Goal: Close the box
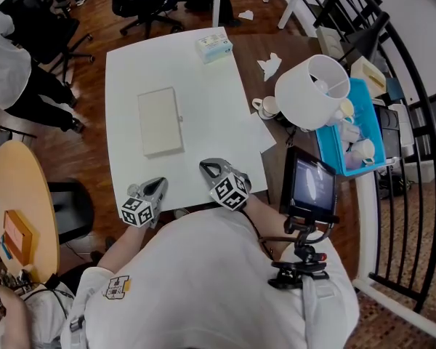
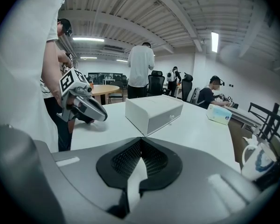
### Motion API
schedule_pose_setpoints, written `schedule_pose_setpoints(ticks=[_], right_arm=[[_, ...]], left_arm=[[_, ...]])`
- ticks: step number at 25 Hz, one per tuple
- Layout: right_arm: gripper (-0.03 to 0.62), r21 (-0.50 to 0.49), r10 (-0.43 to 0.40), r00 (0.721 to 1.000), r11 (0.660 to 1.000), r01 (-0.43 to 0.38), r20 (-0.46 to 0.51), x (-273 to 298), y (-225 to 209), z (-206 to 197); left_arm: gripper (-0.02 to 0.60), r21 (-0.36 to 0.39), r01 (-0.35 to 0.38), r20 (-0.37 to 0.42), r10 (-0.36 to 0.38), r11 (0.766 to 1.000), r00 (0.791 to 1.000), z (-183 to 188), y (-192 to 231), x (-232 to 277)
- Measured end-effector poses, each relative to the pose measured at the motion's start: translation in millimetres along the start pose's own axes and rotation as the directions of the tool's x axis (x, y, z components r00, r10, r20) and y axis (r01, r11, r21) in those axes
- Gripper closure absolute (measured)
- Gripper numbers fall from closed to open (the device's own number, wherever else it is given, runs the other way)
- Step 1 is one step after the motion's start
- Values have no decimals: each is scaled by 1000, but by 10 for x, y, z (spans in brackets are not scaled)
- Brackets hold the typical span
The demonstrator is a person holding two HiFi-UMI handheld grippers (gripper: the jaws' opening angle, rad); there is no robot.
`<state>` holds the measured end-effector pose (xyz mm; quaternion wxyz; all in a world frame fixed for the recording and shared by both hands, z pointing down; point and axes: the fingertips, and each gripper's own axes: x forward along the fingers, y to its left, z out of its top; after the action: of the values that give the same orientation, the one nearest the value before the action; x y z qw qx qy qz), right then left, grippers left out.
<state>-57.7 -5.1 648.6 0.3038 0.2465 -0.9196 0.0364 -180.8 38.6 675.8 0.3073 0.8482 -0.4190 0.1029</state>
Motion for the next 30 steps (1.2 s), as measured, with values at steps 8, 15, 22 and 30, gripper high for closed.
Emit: schedule_pose_setpoints(ticks=[8,15,22,30], right_arm=[[594,-1,-2,1000,1000,2,0,-14,1,-11],[594,-6,-5,1000,1000,6,8,-19,-9,6],[594,-97,-12,1000,995,13,9,-16,31,58],[594,-204,-9,1000,979,13,18,1,125,181]], left_arm=[[581,2,-3,2,3,1000,1000,-3,7,12],[581,2,-10,1,10,1000,1000,-10,16,15],[581,7,-17,3,17,1000,1000,-5,31,8],[581,8,-16,2,16,1000,1000,4,38,8]])
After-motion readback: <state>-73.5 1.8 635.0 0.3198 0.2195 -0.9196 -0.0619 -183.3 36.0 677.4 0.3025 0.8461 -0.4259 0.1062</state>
